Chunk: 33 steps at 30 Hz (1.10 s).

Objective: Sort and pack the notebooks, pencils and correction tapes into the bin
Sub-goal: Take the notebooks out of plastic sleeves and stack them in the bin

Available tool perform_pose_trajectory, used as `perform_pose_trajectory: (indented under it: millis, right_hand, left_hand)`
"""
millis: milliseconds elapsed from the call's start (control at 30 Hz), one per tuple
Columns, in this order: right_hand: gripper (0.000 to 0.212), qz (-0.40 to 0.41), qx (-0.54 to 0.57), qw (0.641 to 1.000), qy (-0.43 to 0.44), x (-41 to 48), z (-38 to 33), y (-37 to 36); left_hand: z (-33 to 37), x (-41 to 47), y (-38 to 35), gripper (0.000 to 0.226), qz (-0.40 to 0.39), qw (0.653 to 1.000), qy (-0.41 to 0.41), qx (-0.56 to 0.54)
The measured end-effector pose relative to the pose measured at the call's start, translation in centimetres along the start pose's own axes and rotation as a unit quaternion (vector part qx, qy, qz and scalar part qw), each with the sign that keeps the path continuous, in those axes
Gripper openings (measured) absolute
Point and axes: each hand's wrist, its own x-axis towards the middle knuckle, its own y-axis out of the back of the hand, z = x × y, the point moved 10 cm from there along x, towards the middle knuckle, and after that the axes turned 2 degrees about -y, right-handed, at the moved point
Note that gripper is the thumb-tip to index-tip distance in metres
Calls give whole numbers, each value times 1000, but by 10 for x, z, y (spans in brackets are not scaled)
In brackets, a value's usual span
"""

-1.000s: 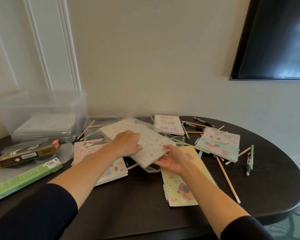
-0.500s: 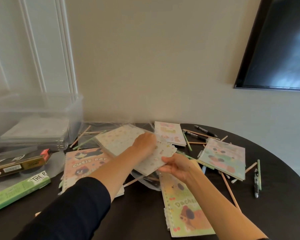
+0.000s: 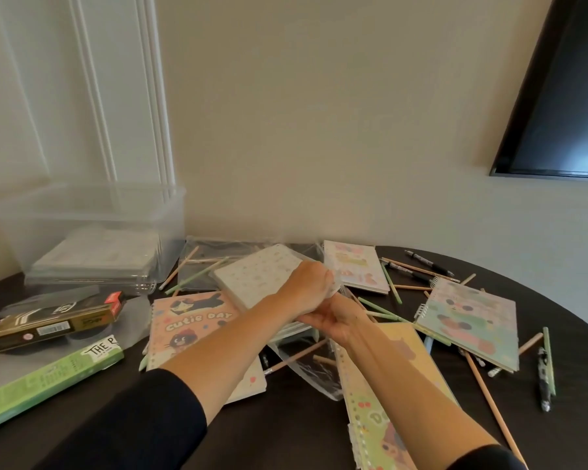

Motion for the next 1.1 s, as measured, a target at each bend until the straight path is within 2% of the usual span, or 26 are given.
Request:
perform_pose_trajectory:
  millis: [100,233,333,467,567,600,667,767,833,867,933,1000,1067,1100]
  right_hand:
    - [20,7,-7,1000,6,3,-3,-1]
    - [26,-2,-1,1000,0,8,2,-6]
    - [27,-7,-22,1000,1,11,5,-7]
    - [18,-11,-149,989,6,9,-3,-8]
    - [12,12,-291,957,1,8,-5,-1]
    - [13,10,-307,952,-7,9,-3,1]
    - [12,-8,-239,970,-33,6,2,6]
    - [20,-60,-110,991,-52,-2,5,5]
    - [27,-72,-109,990,-49,-8,6,9]
    - [28,-57,-142,987,-38,-10,3,13]
    - [25,28,-268,963,20,-14,-12,31]
    - [23,135,-351,921,99,-24,-38,53]
    - [31,202,-418,863,197,-36,-68,61]
    - [35,223,-463,821,250,-47,-82,59]
  left_hand:
    - [-2,2,0,39,0,1000,6,-20]
    - [-10,1,-6,25,-9,997,22,-78]
    - [-18,-1,-12,31,-26,994,41,-94]
    - [-19,-2,-5,29,-38,991,42,-122]
    - [-21,-3,-8,24,-73,988,46,-127]
    - [-24,-4,-11,25,-89,986,48,-136]
    - [-28,-10,-16,33,-121,978,55,-158]
    - [-33,-18,-19,21,-150,972,42,-175]
    - [-38,-24,-19,18,-161,971,42,-170]
    - [-41,-27,-18,17,-165,972,41,-161]
    - [-47,-34,-17,18,-170,977,24,-130]
    - [-47,-42,-13,20,-164,983,-7,-79]
    - [-46,-50,-9,25,-154,987,-44,-6]
    - [-46,-54,-10,30,-157,985,-64,34]
